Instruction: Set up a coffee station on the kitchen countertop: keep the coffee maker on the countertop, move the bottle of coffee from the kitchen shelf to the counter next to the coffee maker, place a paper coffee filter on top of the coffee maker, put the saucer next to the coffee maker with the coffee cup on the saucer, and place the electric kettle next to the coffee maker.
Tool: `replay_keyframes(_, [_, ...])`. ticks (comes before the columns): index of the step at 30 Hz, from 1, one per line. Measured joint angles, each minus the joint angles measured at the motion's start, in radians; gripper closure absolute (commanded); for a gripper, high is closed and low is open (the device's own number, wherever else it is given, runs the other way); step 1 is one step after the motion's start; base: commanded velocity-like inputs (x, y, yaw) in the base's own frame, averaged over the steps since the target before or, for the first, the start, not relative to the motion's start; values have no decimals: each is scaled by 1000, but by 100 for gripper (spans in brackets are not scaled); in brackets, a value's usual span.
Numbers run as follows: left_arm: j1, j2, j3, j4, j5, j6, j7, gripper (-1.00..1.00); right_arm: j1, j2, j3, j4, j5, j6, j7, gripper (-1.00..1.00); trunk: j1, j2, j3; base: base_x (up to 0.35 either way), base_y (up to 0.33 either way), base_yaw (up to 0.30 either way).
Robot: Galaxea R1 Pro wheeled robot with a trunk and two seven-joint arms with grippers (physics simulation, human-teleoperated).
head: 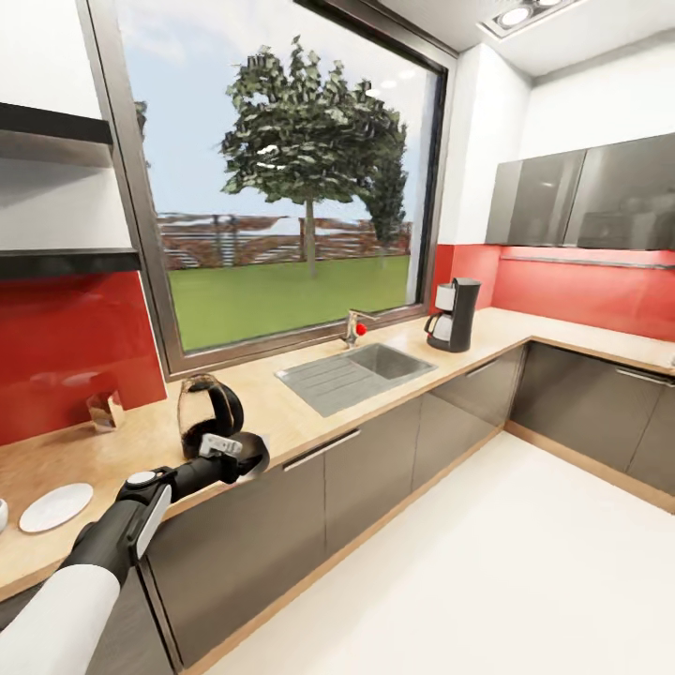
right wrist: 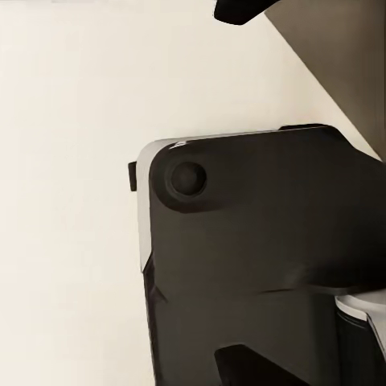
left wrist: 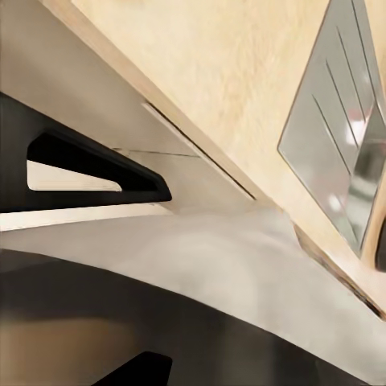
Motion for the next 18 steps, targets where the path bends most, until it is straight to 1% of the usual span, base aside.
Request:
replay_keyframes(14, [0,0,0,1,0,-1,0,100,0,0,0,0,0,0,0,-100,0,0,-1,0,0,-263])
replay_keyframes(18, [0,0,0,1,-1,0,0,100,0,0,-1,0,-1,0,0,-100,0,0,-4,0,0,-162])
